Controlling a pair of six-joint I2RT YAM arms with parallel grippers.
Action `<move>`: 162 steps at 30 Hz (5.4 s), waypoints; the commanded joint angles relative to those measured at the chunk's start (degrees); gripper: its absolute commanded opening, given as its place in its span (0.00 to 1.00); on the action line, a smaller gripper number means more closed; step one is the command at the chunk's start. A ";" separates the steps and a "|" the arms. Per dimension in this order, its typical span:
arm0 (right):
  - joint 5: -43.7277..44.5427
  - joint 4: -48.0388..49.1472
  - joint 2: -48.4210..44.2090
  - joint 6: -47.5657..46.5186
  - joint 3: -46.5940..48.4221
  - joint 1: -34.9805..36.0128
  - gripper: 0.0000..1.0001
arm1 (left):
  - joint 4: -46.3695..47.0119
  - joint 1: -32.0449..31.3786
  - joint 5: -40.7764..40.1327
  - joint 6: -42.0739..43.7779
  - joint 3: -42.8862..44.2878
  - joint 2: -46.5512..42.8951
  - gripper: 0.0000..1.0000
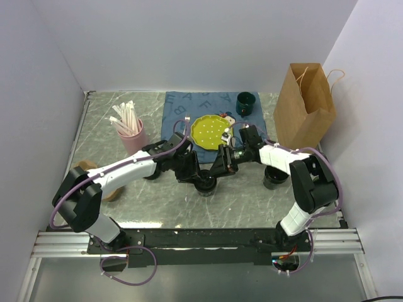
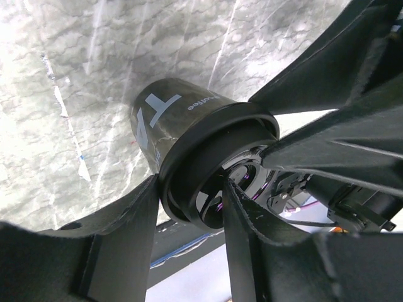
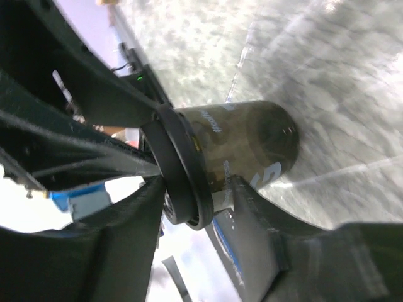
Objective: Pack the takeout coffee
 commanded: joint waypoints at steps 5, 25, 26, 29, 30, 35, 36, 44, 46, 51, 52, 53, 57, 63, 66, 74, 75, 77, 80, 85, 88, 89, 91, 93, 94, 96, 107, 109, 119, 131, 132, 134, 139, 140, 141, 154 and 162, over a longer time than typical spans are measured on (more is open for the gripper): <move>10.77 -16.47 -6.62 -2.43 10.61 0.10 0.56 | -7.70 -1.03 -7.85 0.12 -3.45 4.98 0.47; 10.42 -19.90 -3.29 -10.16 8.07 -1.66 0.43 | -10.16 -1.12 -9.26 1.88 -0.11 6.91 0.47; 10.51 -19.72 -3.29 -10.16 7.80 -1.74 0.43 | -10.16 -1.12 -9.17 1.97 -0.11 7.09 0.47; 11.30 -19.11 -2.68 -9.99 7.09 -1.75 0.41 | -10.16 -1.03 -8.99 2.06 0.15 7.61 0.47; 11.56 -19.02 -2.33 -9.90 7.01 -1.75 0.40 | -10.25 -1.12 -8.99 2.06 0.15 7.62 0.47; 11.31 -14.81 -1.62 -7.71 4.55 -1.75 0.31 | -10.42 -1.12 -8.91 2.32 -0.02 7.88 0.47; 10.95 -13.76 -1.62 -7.18 3.94 -1.75 0.30 | -10.51 -1.12 -8.99 2.32 -0.20 7.79 0.47; 8.14 -2.59 -1.71 -1.64 -4.85 -1.75 0.13 | -9.72 -1.12 -8.64 1.71 -2.31 7.35 0.46; 8.40 -2.14 -1.36 -1.55 -6.09 -1.75 0.11 | -9.55 -1.12 -8.64 1.53 -2.92 7.35 0.46; 9.81 2.24 -1.18 -1.02 -9.51 -1.75 0.10 | -9.28 -1.12 -8.47 1.36 -4.15 7.44 0.46; 9.98 2.77 -0.92 -1.02 -9.78 -1.75 0.10 | -9.28 -1.12 -8.55 1.27 -4.33 7.27 0.46; 10.07 3.39 -0.31 -0.94 -10.13 -1.75 0.09 | -9.28 -1.12 -8.47 1.18 -4.42 7.26 0.46; 9.72 6.55 -0.12 -0.41 -11.54 -1.75 0.09 | -9.55 -1.21 -8.55 0.92 -4.95 7.26 0.45; 10.24 -1.34 -5.13 -0.06 -4.45 -1.75 0.24 | -9.99 -1.56 -8.99 0.39 -4.86 7.00 0.45; 10.51 -4.86 -8.82 1.26 -1.62 -1.92 0.31 | -10.43 -1.82 -9.34 -0.05 -4.86 7.17 0.46; 11.65 -9.27 -12.43 0.91 -2.74 -1.92 0.34 | -10.42 -2.26 -9.61 -0.40 -4.68 7.18 0.46; 11.39 -8.83 -12.78 1.08 -3.45 -1.92 0.34 | -10.51 -2.26 -9.78 -0.49 -4.42 7.26 0.46; 11.39 -9.00 -13.39 1.00 -3.98 -1.92 0.34 | -10.69 -2.35 -9.61 -0.58 -3.89 7.70 0.46; 10.78 -9.61 -13.13 0.38 -3.98 -1.92 0.33 | -10.78 -2.53 -9.61 -0.75 -3.37 8.05 0.45; 10.34 -8.74 -13.66 1.26 -5.65 -1.48 0.32 | -12.01 -2.61 -10.31 -0.31 -2.22 8.76 0.46; 10.60 -8.56 -14.45 1.61 -7.23 -1.04 0.32 | -12.10 -2.61 -10.22 -0.23 -2.05 9.02 0.46; 10.51 -8.39 -14.71 1.87 -8.10 -1.04 0.32 | -12.10 -2.61 -10.22 -0.23 -2.13 9.11 0.45; 10.51 -7.95 -15.42 2.31 -8.99 -0.95 0.32 | -11.92 -2.70 -10.14 -0.23 -2.31 9.02 0.45; 10.08 -5.93 -15.85 3.28 -10.39 -0.69 0.32 | -11.74 -2.70 -9.96 -0.14 -2.31 9.11 0.46; 9.81 -5.14 -15.77 3.72 -10.66 -0.69 0.32 | -11.74 -2.70 -9.96 -0.22 -2.40 9.20 0.45; 9.54 -4.17 -15.33 4.69 -10.84 -0.34 0.32 | -11.74 -2.70 -9.87 -0.23 -2.31 9.28 0.45; 14.99 4.44 -12.87 8.30 -16.72 0.63 0.18 | -10.07 -3.14 -8.11 -1.98 -5.12 8.49 0.44; 17.01 5.58 -12.34 7.94 -18.03 0.45 0.16 | -10.51 -3.23 -8.20 -2.16 -5.38 8.49 0.44; 22.90 6.13 -10.06 5.75 -22.53 -2.53 0.16 | -11.13 -3.84 -8.20 -3.12 -5.65 8.67 0.43; 17.98 -3.46 -23.33 8.37 -8.64 -2.54 0.63 | -12.62 -4.90 -7.41 -6.02 -3.28 7.62 0.45; 17.98 -3.20 -23.15 8.64 -8.64 -2.45 0.65 | -12.88 -4.90 -7.32 -6.20 -3.10 7.53 0.45; 18.16 -2.59 -22.72 8.73 -8.64 -2.10 0.70 | -13.41 -4.90 -6.97 -6.64 -2.14 7.44 0.45; 18.59 -2.23 -20.25 8.38 -8.20 -0.52 0.70 | -14.64 -4.99 -6.71 -7.61 -0.55 6.47 0.45; 18.86 -2.49 -19.99 8.03 -8.37 0.09 0.70 | -14.82 -4.90 -6.62 -7.70 -0.29 6.56 0.45; 19.12 -2.49 -19.81 7.94 -8.55 0.45 0.69 | -14.91 -4.99 -6.62 -7.78 -0.11 6.47 0.45; 22.90 -2.66 -15.07 6.37 -8.73 4.41 0.56 | -15.08 -5.25 -6.36 -8.93 -0.20 5.42 0.45; 23.43 -8.64 -9.97 0.04 -3.47 4.41 0.46 | -16.58 -5.16 -5.30 -5.51 2.95 3.14 0.53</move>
